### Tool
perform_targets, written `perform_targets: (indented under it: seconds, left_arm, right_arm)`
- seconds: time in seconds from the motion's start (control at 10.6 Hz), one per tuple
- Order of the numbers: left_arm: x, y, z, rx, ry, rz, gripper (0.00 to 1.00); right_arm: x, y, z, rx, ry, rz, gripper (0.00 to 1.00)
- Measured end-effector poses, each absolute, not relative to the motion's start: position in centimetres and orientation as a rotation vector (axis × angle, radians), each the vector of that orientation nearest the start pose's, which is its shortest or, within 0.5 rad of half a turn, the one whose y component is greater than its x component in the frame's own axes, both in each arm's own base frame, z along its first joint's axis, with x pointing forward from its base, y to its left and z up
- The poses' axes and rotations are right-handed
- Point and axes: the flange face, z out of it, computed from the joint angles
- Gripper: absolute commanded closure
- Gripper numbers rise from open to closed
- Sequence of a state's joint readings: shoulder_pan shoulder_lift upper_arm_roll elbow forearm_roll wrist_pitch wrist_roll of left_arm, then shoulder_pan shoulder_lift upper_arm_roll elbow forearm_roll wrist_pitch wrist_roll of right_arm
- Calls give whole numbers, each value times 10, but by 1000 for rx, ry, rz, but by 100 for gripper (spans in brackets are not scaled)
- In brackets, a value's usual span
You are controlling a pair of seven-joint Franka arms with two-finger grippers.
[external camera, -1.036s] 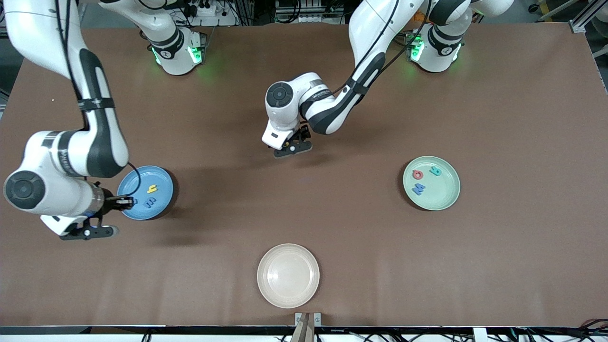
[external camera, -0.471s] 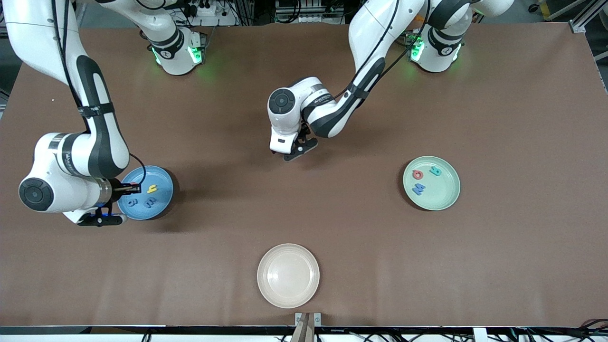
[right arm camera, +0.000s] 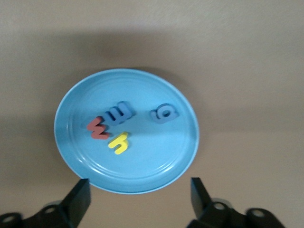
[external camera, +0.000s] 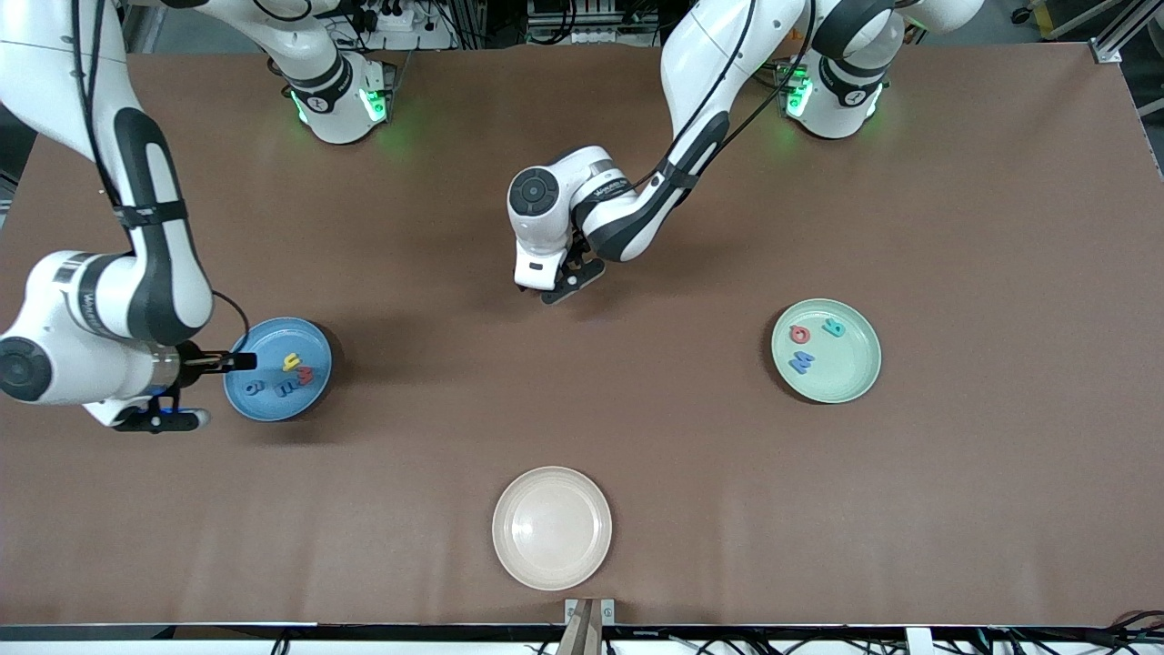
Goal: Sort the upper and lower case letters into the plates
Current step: 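Carry the w to the blue plate while the left gripper grasps H, then release the pink w into the blue plate with the right gripper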
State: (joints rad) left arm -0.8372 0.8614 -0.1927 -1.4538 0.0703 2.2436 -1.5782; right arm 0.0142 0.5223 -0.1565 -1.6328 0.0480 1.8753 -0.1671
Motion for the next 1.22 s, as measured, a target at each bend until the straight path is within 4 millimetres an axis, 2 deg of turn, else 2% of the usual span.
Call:
perform_targets:
  seconds: [0.09,0.19,0.28,0.57,0.75,0.94,1.04,1.13,1.22]
  left_arm:
    - [391,-598,170,-2983,-871,163,0]
    - [393,-596,167,-2977,-875,161,12]
    - [395,-594,164,-2970,-880,159,15]
    - [395,-595,163,-2957,-927,156,15]
    - [395,-596,163,-2954,-937,156,21]
    - [395,-597,164,-2951,-952,155,43]
    - [395,-597,164,-2951,-954,156,51]
    - [395,-598,166,-2953,-954,156,58]
    - [394,-599,168,-2947,-951,159,59]
  right_arm:
    - [648,-85,306,-3107,-35,407,0]
    - [650,-86,311,-3110,-41,390,0]
    - [652,-84,314,-3111,-48,380,0]
    - [646,-78,319,-3102,-58,403,0]
    - [630,-71,328,-3091,-71,394,0]
    - [611,-56,346,-3076,-105,380,0]
    - [604,-54,354,-3073,-110,369,0]
    - [600,-56,364,-3070,-105,347,0]
    - [597,-62,377,-3068,-92,311,0]
